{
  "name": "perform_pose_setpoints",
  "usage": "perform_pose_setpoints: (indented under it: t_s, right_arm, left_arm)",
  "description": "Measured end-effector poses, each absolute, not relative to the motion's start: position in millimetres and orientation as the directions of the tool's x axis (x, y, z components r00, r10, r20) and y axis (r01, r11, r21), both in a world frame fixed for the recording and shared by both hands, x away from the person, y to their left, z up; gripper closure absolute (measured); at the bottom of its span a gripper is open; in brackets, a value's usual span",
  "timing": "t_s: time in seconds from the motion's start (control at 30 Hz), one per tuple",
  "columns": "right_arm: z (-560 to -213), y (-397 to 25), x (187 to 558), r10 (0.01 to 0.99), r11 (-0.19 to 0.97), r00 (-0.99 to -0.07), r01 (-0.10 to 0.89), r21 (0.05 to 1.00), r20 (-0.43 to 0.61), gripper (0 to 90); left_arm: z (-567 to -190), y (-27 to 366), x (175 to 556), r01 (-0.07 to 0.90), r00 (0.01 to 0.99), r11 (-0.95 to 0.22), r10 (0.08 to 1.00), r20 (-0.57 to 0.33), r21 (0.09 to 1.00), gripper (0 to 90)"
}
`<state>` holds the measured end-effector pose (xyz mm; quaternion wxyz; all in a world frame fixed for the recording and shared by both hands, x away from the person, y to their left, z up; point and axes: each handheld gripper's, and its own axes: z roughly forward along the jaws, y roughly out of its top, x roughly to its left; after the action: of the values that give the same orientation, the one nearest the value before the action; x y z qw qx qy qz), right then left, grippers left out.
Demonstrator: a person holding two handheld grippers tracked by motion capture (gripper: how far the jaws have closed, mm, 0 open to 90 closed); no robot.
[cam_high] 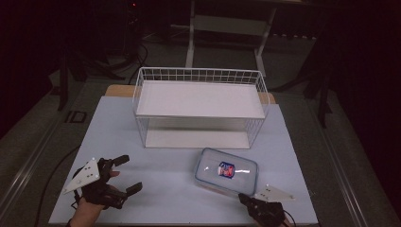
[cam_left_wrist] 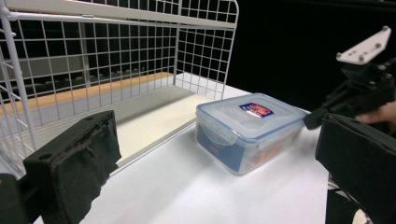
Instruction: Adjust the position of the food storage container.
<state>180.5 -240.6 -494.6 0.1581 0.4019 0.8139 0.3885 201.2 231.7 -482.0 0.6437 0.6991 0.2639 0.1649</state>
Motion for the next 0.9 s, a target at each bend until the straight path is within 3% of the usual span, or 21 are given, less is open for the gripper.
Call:
perform_pose_setpoints:
  t_s: [0.3,0.9]
  right_arm:
    - [-498.2,-244.9,191.5,0.751,0.402,-0.658,0.521,0.753,0.054,89.9]
    - [-495.3,-263.8,219.4,0.811,0.369,-0.584,0.523,0.768,0.009,89.9]
  left_arm:
    - [-482.6,231.0,201.8,0.158,0.807,-0.034,0.58,-0.109,0.987,0.0]
    - [-483.8,225.8,202.1,0.159,0.818,-0.05,0.566,-0.103,0.986,0.0]
